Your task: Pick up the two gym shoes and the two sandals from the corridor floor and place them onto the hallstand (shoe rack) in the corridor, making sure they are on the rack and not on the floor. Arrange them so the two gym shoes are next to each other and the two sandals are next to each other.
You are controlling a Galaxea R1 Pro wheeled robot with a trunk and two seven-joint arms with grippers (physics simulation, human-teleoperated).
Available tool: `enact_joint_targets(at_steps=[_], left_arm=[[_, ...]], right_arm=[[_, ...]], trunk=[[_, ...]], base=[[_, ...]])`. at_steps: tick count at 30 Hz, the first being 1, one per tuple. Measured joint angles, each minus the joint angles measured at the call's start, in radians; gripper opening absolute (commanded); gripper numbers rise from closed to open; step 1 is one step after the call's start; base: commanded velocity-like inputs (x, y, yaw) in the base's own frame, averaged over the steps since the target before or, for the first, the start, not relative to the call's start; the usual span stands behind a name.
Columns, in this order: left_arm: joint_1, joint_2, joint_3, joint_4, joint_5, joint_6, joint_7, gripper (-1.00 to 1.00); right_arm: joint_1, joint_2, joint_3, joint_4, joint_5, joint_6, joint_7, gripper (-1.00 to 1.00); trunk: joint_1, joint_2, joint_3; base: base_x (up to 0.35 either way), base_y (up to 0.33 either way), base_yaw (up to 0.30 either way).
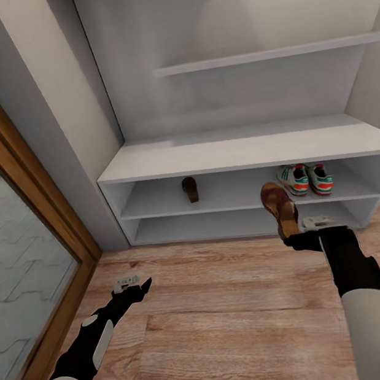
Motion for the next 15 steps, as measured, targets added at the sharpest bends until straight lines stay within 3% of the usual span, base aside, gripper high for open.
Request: enact_joint_targets(at_steps=[5, 9, 15], left_arm=[[0.000, 0.000, 0.000, 0.000, 0.000, 0.000, 0.000, 1.00], [0.000, 0.000, 0.000, 0.000, 0.000, 0.000, 0.000, 1.00], [0.000, 0.000, 0.000, 0.000, 0.000, 0.000, 0.000, 1.00]], right_arm=[[0.000, 0.012, 0.096, 0.000, -0.001, 0.023, -0.001, -1.00], [0.000, 0.035, 0.114, 0.000, 0.005, 0.058, -0.001, -1.00], [0.000, 0.047, 0.119, 0.002, 0.003, 0.101, -0.001, -1.00]], trunk=[[0.000, 0.000, 0.000], [0.000, 0.000, 0.000], [0.000, 0.000, 0.000]], base=[[0.000, 0.000, 0.000], [0.000, 0.000, 0.000], [0.000, 0.000, 0.000]])
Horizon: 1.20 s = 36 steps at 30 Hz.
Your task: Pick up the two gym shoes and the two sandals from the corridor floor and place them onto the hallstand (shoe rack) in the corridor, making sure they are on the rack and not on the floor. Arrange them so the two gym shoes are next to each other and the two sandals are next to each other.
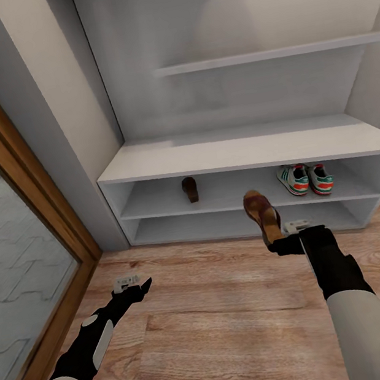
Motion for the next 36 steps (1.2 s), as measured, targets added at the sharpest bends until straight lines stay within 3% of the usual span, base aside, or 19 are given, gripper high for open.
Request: enact_joint_targets(at_steps=[4, 14, 36], left_arm=[[0.000, -0.001, 0.000, 0.000, 0.000, 0.000, 0.000, 1.00], [0.000, -0.001, 0.000, 0.000, 0.000, 0.000, 0.000, 1.00], [0.001, -0.003, -0.002, 0.000, 0.000, 0.000, 0.000, 1.00]], right_arm=[[0.000, 0.007, 0.001, 0.030, 0.002, 0.003, 0.000, -1.00], [0.000, 0.011, 0.003, 0.211, 0.002, 0.004, -0.001, -1.00], [-0.011, 0.011, 0.004, 0.231, 0.007, 0.004, -0.005, -1.00]], trunk=[[0.000, 0.000, 0.000], [0.000, 0.000, 0.000], [0.000, 0.000, 0.000]], base=[[0.000, 0.000, 0.000], [0.000, 0.000, 0.000], [0.000, 0.000, 0.000]])
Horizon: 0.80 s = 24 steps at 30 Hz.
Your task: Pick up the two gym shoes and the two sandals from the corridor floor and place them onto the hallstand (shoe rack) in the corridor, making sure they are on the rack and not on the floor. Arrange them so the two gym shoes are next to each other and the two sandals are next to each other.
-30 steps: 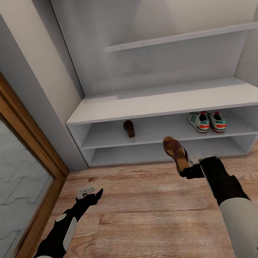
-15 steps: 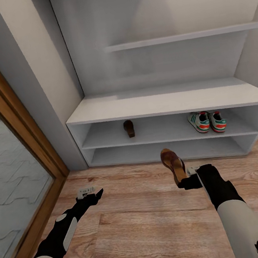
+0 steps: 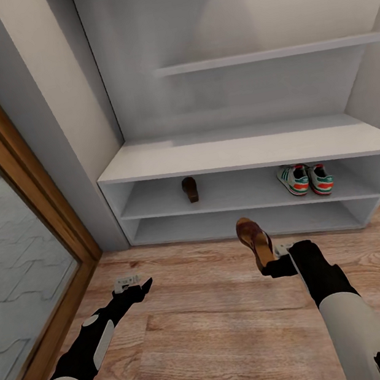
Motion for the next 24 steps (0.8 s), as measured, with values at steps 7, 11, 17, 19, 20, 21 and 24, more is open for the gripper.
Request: enact_joint_targets(at_steps=[7, 11, 17, 19, 20, 21, 24], left_arm=[[0.000, 0.000, 0.000, 0.000, 0.000, 0.000, 0.000, 1.00], [-0.001, 0.000, 0.000, 0.000, 0.000, 0.000, 0.000, 1.00], [0.000, -0.001, 0.000, 0.000, 0.000, 0.000, 0.000, 1.00], [0.000, -0.001, 0.000, 0.000, -0.001, 0.000, 0.000, 1.00], [0.000, -0.001, 0.000, 0.000, -0.001, 0.000, 0.000, 1.00], [0.000, -0.001, 0.000, 0.000, -0.001, 0.000, -0.001, 1.00], [0.000, -0.002, -0.001, 0.000, -0.001, 0.000, -0.031, 1.00]], right_arm=[[-0.002, 0.001, 0.000, -0.002, -0.003, 0.000, -0.001, -1.00], [-0.002, 0.001, 0.000, -0.003, -0.004, 0.000, -0.001, -1.00], [-0.002, -0.001, -0.002, -0.005, -0.004, -0.001, -0.001, -1.00], [-0.002, -0.001, -0.002, -0.006, -0.003, -0.001, -0.001, -1.00], [-0.002, -0.001, -0.002, -0.006, -0.003, -0.001, -0.001, -1.00], [-0.002, -0.001, -0.002, -0.006, -0.003, -0.001, -0.001, -1.00], [-0.002, -0.002, -0.002, -0.006, -0.002, -0.001, -0.001, -1.00]], trunk=[[0.000, 0.000, 0.000], [0.000, 0.000, 0.000], [0.000, 0.000, 0.000], [0.000, 0.000, 0.000], [0.000, 0.000, 0.000], [0.000, 0.000, 0.000], [0.000, 0.000, 0.000]], base=[[0.000, 0.000, 0.000], [0.000, 0.000, 0.000], [0.000, 0.000, 0.000], [0.000, 0.000, 0.000], [0.000, 0.000, 0.000], [0.000, 0.000, 0.000], [0.000, 0.000, 0.000]])
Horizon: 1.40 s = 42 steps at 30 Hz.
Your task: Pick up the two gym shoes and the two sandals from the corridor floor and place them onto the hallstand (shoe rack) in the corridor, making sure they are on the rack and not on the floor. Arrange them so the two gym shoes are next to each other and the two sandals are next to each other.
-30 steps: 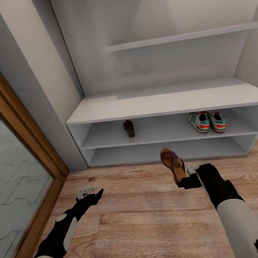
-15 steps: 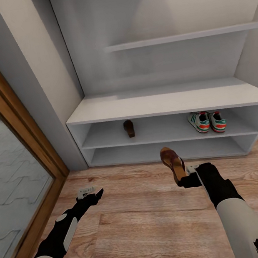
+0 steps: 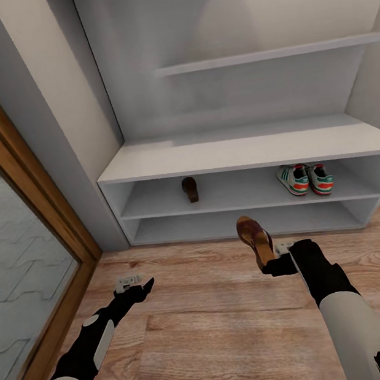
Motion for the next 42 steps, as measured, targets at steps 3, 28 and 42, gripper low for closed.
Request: enact_joint_targets(at_steps=[3, 28, 42], left_arm=[[0.000, 0.000, 0.000, 0.000, 0.000, 0.000, -0.103, 1.00], [0.000, 0.000, 0.000, 0.000, -0.001, 0.000, -0.203, 1.00], [0.000, 0.000, 0.000, -0.001, -0.002, 0.000, -0.203, 1.00]], right_arm=[[0.000, 0.000, 0.000, 0.000, 0.002, 0.000, -0.001, -1.00], [0.000, 0.000, 0.000, -0.003, 0.003, -0.001, -0.001, -1.00], [0.000, 0.000, -0.001, -0.001, 0.002, -0.005, -0.001, -1.00]], trunk=[[0.000, 0.000, 0.000], [0.000, 0.000, -0.026], [0.000, 0.000, -0.026]], base=[[0.000, 0.000, 0.053], [0.082, 0.000, 0.131], [0.184, 0.000, 0.001]])
